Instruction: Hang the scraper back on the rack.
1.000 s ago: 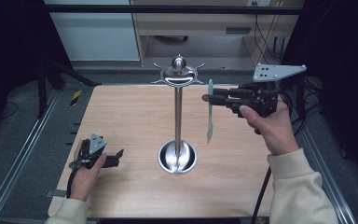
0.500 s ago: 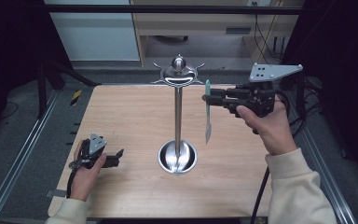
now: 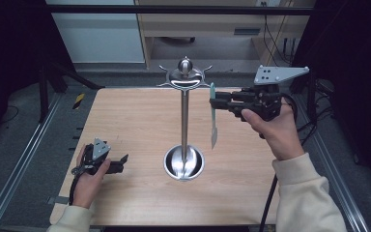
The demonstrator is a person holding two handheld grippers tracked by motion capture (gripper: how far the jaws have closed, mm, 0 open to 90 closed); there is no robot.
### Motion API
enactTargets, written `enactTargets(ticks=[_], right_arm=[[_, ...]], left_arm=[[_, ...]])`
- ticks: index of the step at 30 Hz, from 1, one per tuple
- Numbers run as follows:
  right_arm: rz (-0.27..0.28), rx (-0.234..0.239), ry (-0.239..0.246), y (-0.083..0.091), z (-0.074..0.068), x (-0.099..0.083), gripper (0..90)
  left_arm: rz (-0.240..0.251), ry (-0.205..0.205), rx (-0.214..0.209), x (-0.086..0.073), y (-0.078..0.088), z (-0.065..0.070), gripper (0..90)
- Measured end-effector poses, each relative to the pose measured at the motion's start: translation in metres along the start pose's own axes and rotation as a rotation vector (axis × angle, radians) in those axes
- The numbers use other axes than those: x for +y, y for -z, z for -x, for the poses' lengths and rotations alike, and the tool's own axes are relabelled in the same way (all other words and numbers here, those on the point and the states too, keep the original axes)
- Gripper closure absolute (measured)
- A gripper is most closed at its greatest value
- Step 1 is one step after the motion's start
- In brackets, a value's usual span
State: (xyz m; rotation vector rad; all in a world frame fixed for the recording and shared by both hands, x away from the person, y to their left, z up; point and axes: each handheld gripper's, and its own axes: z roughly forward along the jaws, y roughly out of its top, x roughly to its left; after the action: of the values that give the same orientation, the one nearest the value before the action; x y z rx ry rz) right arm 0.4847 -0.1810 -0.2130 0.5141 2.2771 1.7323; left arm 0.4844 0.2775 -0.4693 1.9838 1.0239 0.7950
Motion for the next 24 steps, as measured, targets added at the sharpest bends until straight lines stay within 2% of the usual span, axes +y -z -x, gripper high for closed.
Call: enactTargets(ticks=[15, 24], right_arm=[[0.006, -0.013, -0.004, -0.011, -0.001, -0.001, 74.2], [0.018, -0.019, -0.003, -0.011, -0.001, -0.003, 74.1]], left_arm=[[0.0, 0.0, 0.0, 0.0, 0.0, 0.0, 4.4], [0.003, 0.004, 0.0, 0.0, 0.0, 0.0, 4.4]])
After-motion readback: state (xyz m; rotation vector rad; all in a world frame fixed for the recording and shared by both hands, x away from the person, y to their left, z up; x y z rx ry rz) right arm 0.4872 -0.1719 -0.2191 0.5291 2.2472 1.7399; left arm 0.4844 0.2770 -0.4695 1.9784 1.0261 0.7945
